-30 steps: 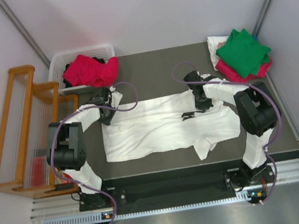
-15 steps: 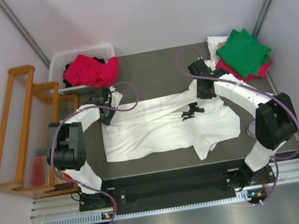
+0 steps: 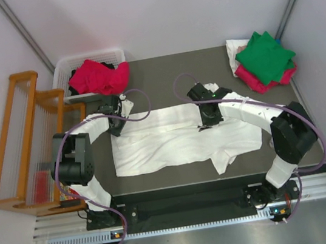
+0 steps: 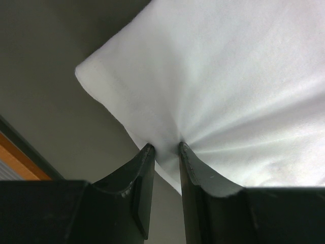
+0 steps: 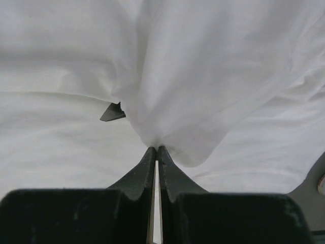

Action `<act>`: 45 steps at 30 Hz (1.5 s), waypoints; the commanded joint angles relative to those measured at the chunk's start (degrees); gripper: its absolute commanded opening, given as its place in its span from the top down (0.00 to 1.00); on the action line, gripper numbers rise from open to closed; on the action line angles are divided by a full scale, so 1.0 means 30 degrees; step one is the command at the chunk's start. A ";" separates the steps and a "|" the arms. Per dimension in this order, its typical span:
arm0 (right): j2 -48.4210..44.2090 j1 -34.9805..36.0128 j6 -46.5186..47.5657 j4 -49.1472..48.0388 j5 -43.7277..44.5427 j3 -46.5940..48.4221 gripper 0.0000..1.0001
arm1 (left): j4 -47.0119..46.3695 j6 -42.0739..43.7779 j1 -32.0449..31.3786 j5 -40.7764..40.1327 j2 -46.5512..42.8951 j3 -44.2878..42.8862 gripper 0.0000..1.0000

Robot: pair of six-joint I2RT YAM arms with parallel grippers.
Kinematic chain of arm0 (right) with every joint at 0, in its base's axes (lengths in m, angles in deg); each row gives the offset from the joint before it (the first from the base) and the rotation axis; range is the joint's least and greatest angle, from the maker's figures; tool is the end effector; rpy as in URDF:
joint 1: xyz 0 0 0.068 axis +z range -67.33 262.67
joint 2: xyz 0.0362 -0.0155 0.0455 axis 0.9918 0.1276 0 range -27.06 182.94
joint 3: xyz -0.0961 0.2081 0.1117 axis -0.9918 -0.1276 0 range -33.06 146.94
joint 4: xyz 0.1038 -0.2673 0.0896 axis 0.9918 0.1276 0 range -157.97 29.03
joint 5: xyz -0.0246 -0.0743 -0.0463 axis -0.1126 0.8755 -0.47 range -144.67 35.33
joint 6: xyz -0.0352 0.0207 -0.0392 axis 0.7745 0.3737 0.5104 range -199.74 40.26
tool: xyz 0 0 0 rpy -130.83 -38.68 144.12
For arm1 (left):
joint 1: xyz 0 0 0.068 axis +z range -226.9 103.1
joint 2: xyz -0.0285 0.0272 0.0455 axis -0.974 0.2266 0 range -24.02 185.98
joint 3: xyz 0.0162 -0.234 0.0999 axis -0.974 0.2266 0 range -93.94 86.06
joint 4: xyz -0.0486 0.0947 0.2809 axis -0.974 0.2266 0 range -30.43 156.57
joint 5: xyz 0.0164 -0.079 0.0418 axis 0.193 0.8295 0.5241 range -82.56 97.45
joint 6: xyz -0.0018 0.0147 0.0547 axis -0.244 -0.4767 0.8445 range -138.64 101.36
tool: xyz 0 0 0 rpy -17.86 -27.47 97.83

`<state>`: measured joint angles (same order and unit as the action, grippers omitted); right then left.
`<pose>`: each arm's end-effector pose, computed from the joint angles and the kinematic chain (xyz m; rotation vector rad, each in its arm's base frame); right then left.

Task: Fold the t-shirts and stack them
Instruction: Fold the tshirt

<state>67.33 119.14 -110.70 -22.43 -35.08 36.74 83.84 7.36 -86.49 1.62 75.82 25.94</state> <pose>0.2988 0.2045 0.1892 -0.0477 2.6650 -0.1234 0.3656 -0.0577 0.1167 0.7942 2.5786 0.2249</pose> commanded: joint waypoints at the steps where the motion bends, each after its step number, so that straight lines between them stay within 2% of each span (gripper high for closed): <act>1: 0.0557 0.0705 -0.0461 -0.0062 -0.0028 -0.0121 1.00 | 0.1754 -0.0082 0.0177 -0.0109 -0.0318 0.0234 0.69; 2: 0.0674 0.0705 -0.0519 -0.0120 -0.0057 -0.0209 0.96 | 0.1782 0.0005 0.0177 -0.0138 -0.0289 0.0263 0.68; 4: 0.1142 0.0705 -0.0490 -0.0092 0.0118 -0.0444 0.79 | 0.1753 0.0035 0.0177 -0.0168 -0.0289 0.0293 0.69; 5: 0.1318 0.0705 -0.0490 -0.0063 0.0293 -0.0502 0.58 | 0.1753 0.0093 0.0177 -0.0168 -0.0318 0.0322 0.68; 7: 0.1786 0.0589 -0.0461 -0.0062 0.0586 -0.0591 0.42 | 0.1753 0.0181 0.0177 -0.0285 -0.0318 0.0380 0.69; 8: 0.1905 0.0559 -0.0490 -0.0062 0.0907 -0.0562 0.30 | 0.1724 0.0239 0.0177 -0.0285 -0.0347 0.0381 0.69; 12: 0.1382 -0.0987 -0.0344 0.0112 0.1232 0.0110 0.19 | 0.1753 0.0328 0.0148 -0.0373 -0.0435 0.0614 0.69; 19: 0.1056 -0.3775 0.0622 0.0172 0.1261 0.1927 0.21 | 0.1724 0.0328 0.0177 -0.0344 -0.0348 0.0733 0.69; 25: 0.1495 -0.5504 0.0564 -0.0413 0.0677 0.2017 0.28 | 0.1753 0.0386 0.0177 -0.0402 -0.0289 0.0820 0.69; 36: 0.1174 -0.5565 0.0359 -0.0942 0.0119 0.0933 0.33 | 0.1811 0.0357 0.0177 -0.0373 -0.0113 0.0645 0.69; 45: 0.0793 -0.5273 0.0534 -0.1058 -0.0554 0.0699 0.49 | 0.1900 0.0357 0.0177 -0.0373 -0.0113 0.0498 0.69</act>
<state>73.08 102.42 -109.39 -24.05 -35.64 39.56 84.30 8.12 -86.49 1.58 75.47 26.31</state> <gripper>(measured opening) 0.530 0.307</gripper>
